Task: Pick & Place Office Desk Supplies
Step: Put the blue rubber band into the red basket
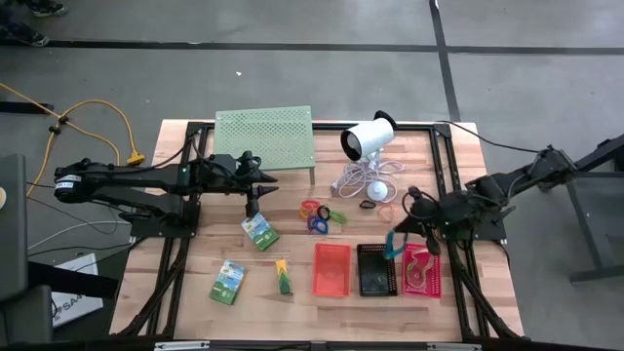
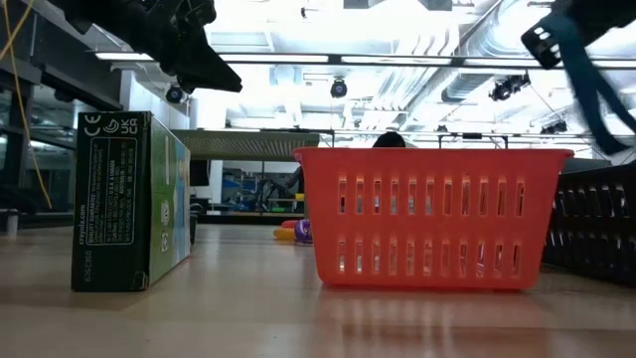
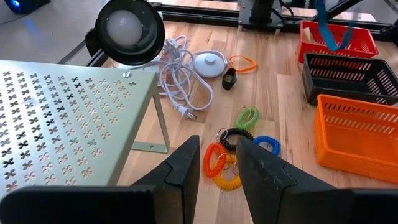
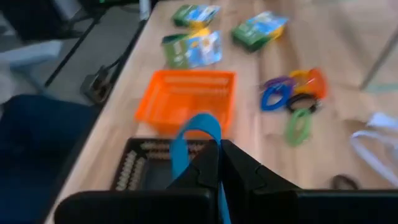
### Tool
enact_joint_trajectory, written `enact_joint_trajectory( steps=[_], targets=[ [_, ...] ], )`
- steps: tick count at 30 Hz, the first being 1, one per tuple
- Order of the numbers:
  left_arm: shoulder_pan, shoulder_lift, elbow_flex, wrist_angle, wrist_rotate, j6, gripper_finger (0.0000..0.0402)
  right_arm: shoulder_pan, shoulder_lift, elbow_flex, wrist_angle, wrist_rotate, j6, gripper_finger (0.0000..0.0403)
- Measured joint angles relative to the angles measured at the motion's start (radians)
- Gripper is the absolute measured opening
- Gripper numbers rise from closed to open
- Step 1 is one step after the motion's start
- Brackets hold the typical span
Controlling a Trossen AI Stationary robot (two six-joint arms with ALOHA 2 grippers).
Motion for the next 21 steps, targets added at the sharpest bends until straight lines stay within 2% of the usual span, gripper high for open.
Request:
enact_joint_trajectory(
  steps=[9,21],
  targets=[
    [0.000,0.000,0.000,0.000,0.000,0.000,0.0102,0.213,-0.023,0.000,-0.051,0.065,0.175,0.0003],
    [0.000,0.000,0.000,0.000,0.000,0.000,0.0102,0.469,-0.008,0.000,-0.251,0.208,0.552,0.0003]
  ],
)
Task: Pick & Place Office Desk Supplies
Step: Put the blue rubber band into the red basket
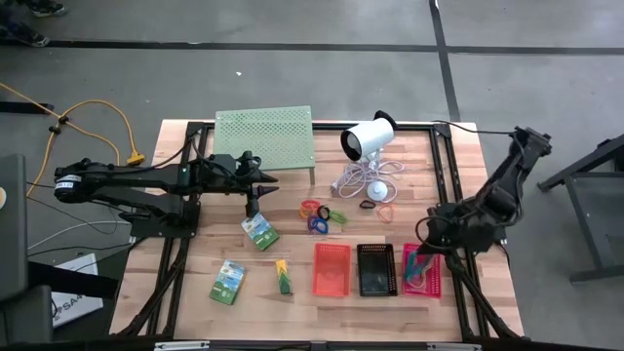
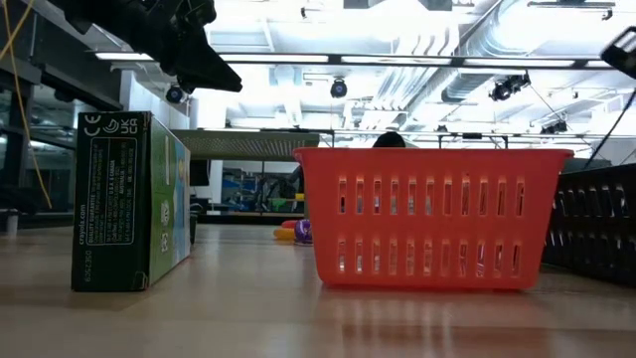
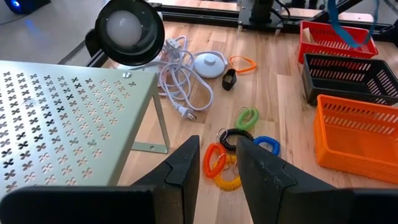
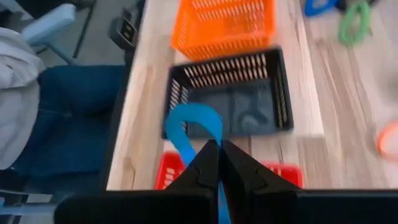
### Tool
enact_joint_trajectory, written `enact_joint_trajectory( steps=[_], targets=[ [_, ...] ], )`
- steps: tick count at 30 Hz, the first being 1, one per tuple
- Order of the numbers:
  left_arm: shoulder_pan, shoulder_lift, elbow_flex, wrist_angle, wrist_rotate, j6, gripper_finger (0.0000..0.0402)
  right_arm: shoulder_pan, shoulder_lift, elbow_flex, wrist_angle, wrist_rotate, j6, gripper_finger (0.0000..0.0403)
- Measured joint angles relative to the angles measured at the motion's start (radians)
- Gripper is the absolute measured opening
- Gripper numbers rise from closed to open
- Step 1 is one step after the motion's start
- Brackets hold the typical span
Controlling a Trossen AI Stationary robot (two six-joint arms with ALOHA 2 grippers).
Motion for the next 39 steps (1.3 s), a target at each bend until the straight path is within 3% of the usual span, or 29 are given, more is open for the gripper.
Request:
enact_joint_trajectory(
  steps=[13,23,30,39],
  targets=[
    [0.000,0.000,0.000,0.000,0.000,0.000,0.0102,0.148,0.187,0.000,-0.058,0.044,0.293,0.0003],
    [0.000,0.000,0.000,0.000,0.000,0.000,0.0102,0.185,0.391,0.000,-0.069,-0.017,0.535,0.0003],
    [0.000,0.000,0.000,0.000,0.000,0.000,0.0102,0.205,0.436,0.000,-0.064,-0.028,0.695,0.0003],
    [0.000,0.000,0.000,0.000,0.000,0.000,0.0102,0.201,0.477,0.000,-0.064,-0.098,0.742,0.0003]
  ],
)
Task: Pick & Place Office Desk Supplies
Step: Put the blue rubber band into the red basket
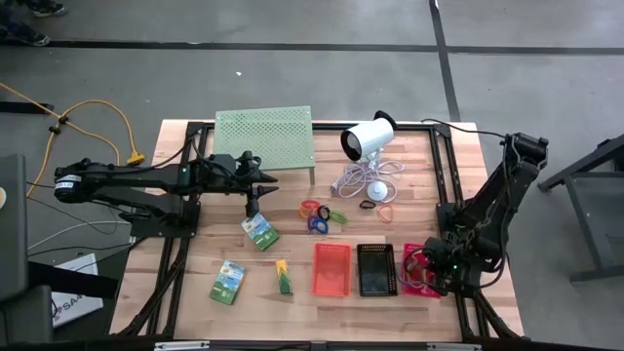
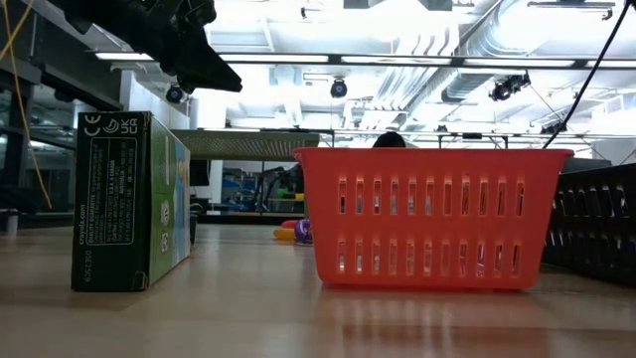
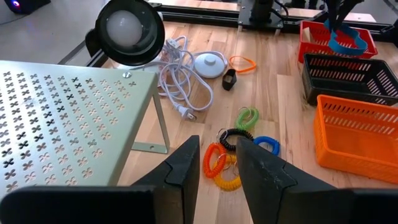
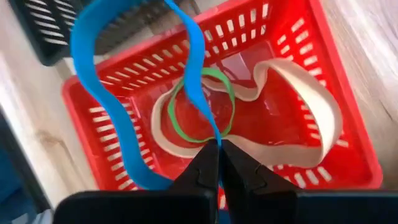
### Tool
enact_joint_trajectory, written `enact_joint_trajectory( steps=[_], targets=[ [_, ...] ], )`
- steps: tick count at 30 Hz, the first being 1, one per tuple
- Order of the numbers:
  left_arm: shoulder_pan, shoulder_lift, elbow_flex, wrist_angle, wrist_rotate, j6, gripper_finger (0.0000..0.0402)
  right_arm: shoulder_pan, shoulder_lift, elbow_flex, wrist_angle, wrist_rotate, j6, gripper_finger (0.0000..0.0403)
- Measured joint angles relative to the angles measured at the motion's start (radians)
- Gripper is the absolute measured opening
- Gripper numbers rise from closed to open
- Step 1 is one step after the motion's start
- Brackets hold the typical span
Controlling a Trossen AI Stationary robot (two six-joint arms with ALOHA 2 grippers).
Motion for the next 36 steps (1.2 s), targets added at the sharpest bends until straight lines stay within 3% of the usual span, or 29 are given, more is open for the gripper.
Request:
enact_joint_trajectory(
  steps=[12,24,31,36],
  targets=[
    [0.000,0.000,0.000,0.000,0.000,0.000,0.0102,0.000,0.099,0.000,0.020,-0.042,-0.003,0.0003],
    [0.000,0.000,0.000,0.000,0.000,0.000,0.0102,0.000,0.099,0.000,0.020,0.015,-0.078,0.0003],
    [0.000,0.000,0.000,0.000,0.000,0.000,0.0102,0.000,0.050,0.000,0.018,0.030,-0.080,0.0005],
    [0.000,0.000,0.000,0.000,0.000,0.000,0.0102,0.000,-0.007,0.000,0.017,0.052,-0.080,0.0035]
  ],
)
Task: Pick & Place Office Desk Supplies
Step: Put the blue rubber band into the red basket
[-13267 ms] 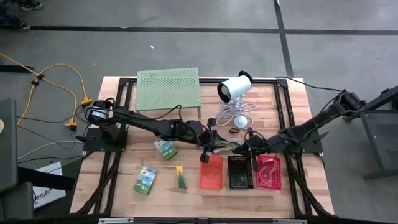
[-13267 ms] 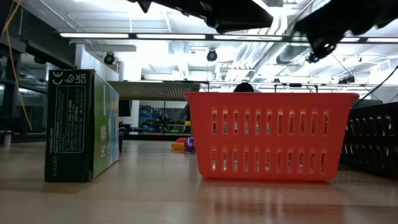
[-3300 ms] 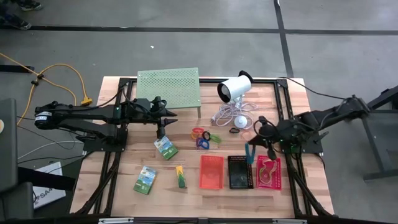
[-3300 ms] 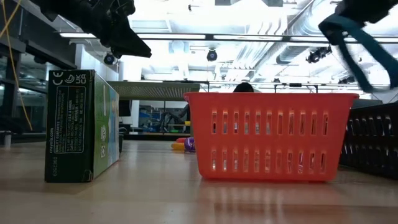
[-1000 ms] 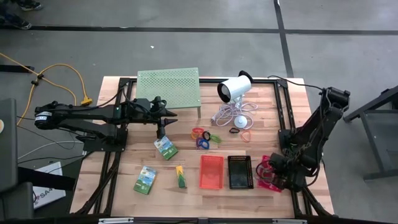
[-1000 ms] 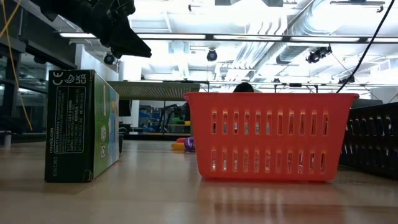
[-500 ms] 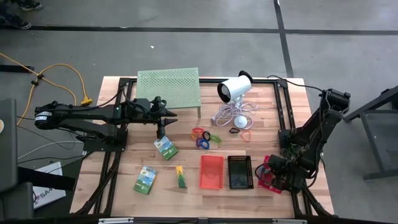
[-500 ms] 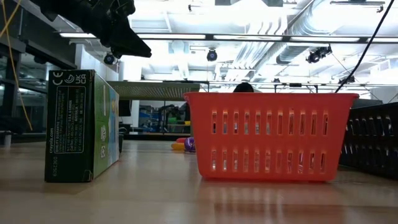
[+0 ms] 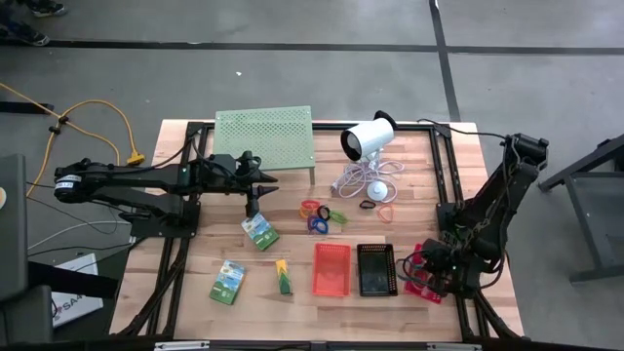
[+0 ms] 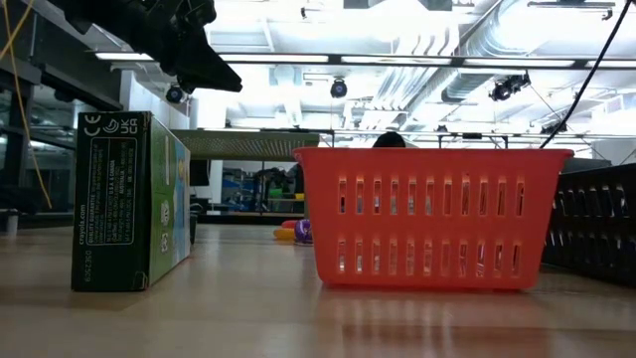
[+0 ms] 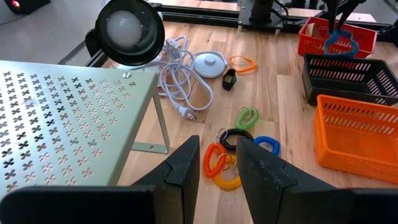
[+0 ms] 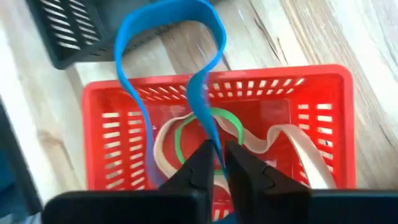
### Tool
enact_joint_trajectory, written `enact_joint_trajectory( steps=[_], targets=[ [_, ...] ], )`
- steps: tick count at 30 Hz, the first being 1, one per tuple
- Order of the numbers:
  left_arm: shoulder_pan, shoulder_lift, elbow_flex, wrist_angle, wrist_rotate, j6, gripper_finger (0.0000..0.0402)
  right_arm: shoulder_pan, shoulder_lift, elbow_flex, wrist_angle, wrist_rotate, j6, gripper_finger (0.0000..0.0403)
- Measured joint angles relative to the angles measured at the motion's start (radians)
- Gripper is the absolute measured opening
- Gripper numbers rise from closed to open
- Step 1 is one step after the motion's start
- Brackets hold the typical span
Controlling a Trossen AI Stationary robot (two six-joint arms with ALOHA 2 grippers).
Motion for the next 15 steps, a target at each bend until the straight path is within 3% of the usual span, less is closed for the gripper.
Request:
enact_joint_trajectory(
  steps=[8,15],
  targets=[
    [0.000,0.000,0.000,0.000,0.000,0.000,0.0102,0.000,-0.014,0.000,-0.003,-0.067,0.005,0.0098],
    [0.000,0.000,0.000,0.000,0.000,0.000,0.0102,0.000,-0.014,0.000,-0.002,-0.090,0.007,0.0123]
  ],
)
